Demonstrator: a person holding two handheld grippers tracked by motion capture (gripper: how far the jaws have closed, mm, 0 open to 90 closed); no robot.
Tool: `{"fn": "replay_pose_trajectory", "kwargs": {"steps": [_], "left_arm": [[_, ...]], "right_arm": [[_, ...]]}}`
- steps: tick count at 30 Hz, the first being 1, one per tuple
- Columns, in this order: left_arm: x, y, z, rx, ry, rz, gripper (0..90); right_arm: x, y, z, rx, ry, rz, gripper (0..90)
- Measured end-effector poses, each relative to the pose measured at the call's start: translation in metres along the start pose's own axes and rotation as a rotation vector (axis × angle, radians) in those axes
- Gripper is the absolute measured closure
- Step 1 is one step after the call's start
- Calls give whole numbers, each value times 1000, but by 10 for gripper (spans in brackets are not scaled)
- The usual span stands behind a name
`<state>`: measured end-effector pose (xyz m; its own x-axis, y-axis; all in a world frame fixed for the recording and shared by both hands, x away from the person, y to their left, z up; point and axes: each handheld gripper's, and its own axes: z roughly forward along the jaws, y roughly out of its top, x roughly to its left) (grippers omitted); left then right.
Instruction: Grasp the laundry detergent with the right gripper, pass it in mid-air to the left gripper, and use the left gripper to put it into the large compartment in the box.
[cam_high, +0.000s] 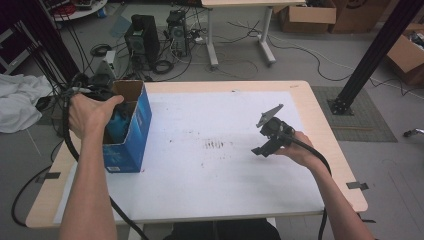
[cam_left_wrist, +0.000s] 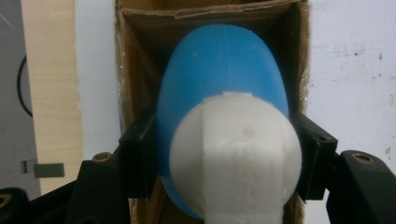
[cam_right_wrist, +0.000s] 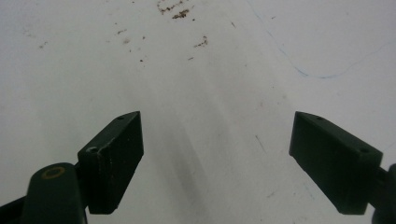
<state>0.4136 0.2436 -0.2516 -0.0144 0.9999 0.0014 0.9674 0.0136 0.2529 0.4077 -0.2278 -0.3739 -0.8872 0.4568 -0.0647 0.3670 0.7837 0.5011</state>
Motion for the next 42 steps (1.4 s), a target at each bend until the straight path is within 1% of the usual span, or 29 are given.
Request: {"fn": "replay_pose_trajectory", "kwargs": {"steps": [5, 7, 11, 15, 17, 21, 24, 30, 34, 35, 40, 42], "left_arm": [[1, -1, 10, 23, 5, 5, 381], [2, -1, 13, 17, 3, -3, 381], [4, -4, 18, 23, 2, -4, 381], [5, -6, 22, 20, -4, -10, 381], [6, -7, 21, 15, -7, -9, 381], [7, -7, 22, 27, -9, -9, 380], [5, -7, 21, 39, -5, -6, 380], [1, -11, 19, 47, 10, 5, 379], [1, -12, 20, 36, 13, 4, 379], [1, -12, 20, 27, 14, 0, 378], [0, -10, 23, 6, 17, 8, 379], [0, -10, 23, 5, 18, 10, 378]], "right_arm": [[0, -3, 0, 3, -5, 3, 178], [0, -4, 0, 2, -5, 7, 179], [1, -4, 2, 5, -1, 8, 180], [2, -3, 4, 8, 3, 1, 180], [3, -2, 5, 13, 5, -2, 180], [3, -1, 6, 15, 6, -1, 181], [4, -1, 6, 17, 8, 0, 181], [5, -2, 6, 24, 10, -8, 182], [5, -2, 5, 21, 6, -1, 182], [5, -2, 5, 18, 7, -2, 182], [6, -2, 5, 19, 7, -3, 181], [6, -3, 5, 24, 6, 0, 181]]}}
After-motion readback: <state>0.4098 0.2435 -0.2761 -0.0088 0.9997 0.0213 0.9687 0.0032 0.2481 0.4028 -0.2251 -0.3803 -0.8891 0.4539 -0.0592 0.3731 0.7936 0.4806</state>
